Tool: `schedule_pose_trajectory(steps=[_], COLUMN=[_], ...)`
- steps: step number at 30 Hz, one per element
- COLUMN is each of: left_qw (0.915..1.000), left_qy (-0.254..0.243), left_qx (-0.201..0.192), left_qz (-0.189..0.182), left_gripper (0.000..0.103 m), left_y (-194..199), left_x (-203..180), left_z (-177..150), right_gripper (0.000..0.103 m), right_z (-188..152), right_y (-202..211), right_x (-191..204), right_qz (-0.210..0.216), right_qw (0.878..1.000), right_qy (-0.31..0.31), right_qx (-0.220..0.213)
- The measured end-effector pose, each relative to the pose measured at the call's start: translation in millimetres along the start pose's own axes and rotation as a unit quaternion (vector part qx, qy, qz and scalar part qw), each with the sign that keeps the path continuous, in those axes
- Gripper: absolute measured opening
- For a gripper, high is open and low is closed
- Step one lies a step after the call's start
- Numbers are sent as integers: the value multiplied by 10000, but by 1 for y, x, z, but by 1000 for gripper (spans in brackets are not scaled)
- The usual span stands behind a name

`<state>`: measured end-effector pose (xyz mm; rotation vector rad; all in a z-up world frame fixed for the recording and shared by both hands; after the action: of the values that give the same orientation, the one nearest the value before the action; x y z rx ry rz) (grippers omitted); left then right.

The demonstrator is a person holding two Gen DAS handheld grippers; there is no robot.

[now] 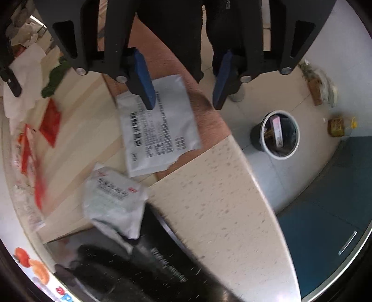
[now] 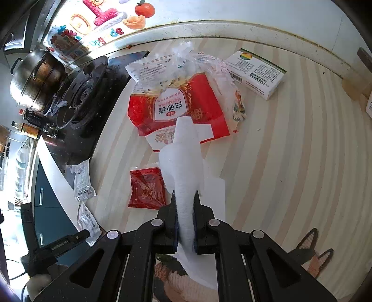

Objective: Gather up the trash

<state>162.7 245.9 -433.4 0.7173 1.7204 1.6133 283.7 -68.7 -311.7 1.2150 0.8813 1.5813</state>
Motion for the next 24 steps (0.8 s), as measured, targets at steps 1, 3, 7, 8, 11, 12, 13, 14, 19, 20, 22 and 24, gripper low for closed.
schedule_pose_trajectory(steps=[1,3,7,8,11,12,13,14,19,20,22,24], left_qw=[9999,9995,9992,9991,9990,9990,9991,9989,9980,9973,9959,9930], left_qy=[105,284,387,385,370,344,345,392,341,331,257,356], left_qx=[26,54,-70,-129,-254,-270,-253,-246,-369,-434,-543,-368], left_qz=[-44,-107,-112,-107,27,47,-59,-96,-378,-494,-682,-1060], left_gripper=[58,67,62,54,13,3,2,1,0,0,0,2], left_y=[-2,-5,-1,1,13,15,16,17,30,37,48,45], left_x=[2,2,2,4,17,22,26,28,26,24,16,14], left_z=[1,6,4,2,-3,-4,-6,-10,-16,-18,-17,-17], right_gripper=[9,9,9,9,9,9,9,9,9,9,9,9], right_z=[-1,-1,-3,-3,-3,-3,-3,-3,-3,-2,-2,-2], right_y=[-1,-4,-10,-11,-12,-13,-15,-15,-16,-15,-13,-13], right_x=[-1,-3,-4,-4,-7,-8,-10,-11,-5,-3,3,6], right_qz=[-11,-1,-38,-49,-98,-111,-126,-131,-116,-109,-87,-66], right_qw=[10000,10000,10000,9999,9999,9999,9999,9999,9999,9999,9999,9999], right_qy=[8,-21,6,23,11,-6,-31,-40,-7,22,70,93], right_qx=[-2,34,92,91,75,75,75,79,59,43,19,13])
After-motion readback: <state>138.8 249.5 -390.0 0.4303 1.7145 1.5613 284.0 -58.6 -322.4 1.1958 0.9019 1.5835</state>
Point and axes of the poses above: each gripper's, at about its wrist camera, not at the fingertips, and y roughly against the way its jaws point, x to its left, z to its top, the point moved 8 cm from there along -y, roughly the way its jaws point, and after that the axes turned 2 degrees about z, right-handed, at the moved point
